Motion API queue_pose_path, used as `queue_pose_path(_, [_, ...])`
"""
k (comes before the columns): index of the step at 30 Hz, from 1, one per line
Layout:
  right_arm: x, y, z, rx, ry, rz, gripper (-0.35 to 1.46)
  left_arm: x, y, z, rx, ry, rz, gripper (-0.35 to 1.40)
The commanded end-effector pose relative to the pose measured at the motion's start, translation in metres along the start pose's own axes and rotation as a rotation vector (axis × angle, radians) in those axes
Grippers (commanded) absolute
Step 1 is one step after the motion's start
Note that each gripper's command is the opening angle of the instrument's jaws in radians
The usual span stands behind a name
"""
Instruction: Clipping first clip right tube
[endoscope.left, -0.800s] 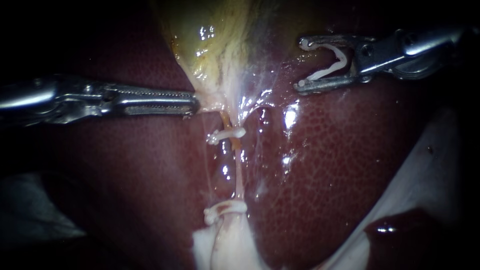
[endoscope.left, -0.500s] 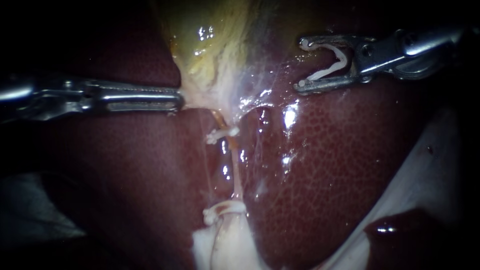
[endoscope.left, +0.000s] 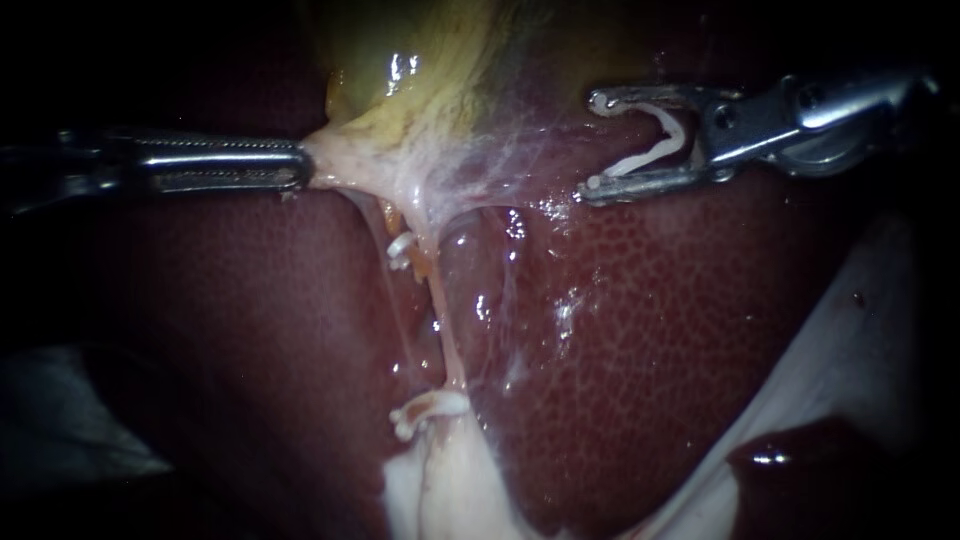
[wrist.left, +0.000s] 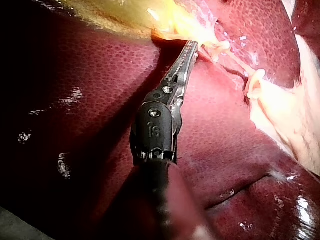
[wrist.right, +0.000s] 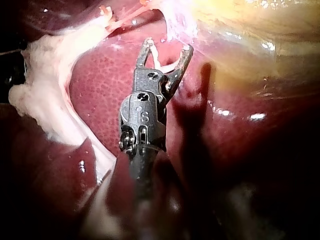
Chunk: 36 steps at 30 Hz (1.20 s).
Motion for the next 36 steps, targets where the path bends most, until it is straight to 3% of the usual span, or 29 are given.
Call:
queue_pose_path(1, [-0.0002, -0.0005, 0.0005, 0.011, 0.005, 0.031, 0.49, 0.0000, 0.0000, 0.0000, -0.001, -0.001, -0.001, -0.35])
queue_pose_path(7, [-0.0016, -0.0028, 0.0038, 0.095, 0.023, 0.183, 0.47, 0.0001, 0.0000, -0.0001, -0.002, -0.001, -0.001, -0.35])
queue_pose_path(15, [-0.0032, -0.0047, 0.0074, 0.159, 0.013, 0.312, 0.46, 0.0003, 0.0002, -0.0003, 0.001, 0.002, -0.002, -0.35])
queue_pose_path(27, [-0.0056, -0.0069, 0.0125, 0.229, -0.046, 0.396, 0.45, 0.0007, 0.0012, -0.0006, 0.004, 0.005, 0.000, -0.35])
queue_pose_path(36, [-0.0068, -0.0077, 0.0161, 0.258, -0.071, 0.429, 0.45, 0.0008, 0.0016, -0.0007, 0.006, 0.005, 0.000, -0.35])
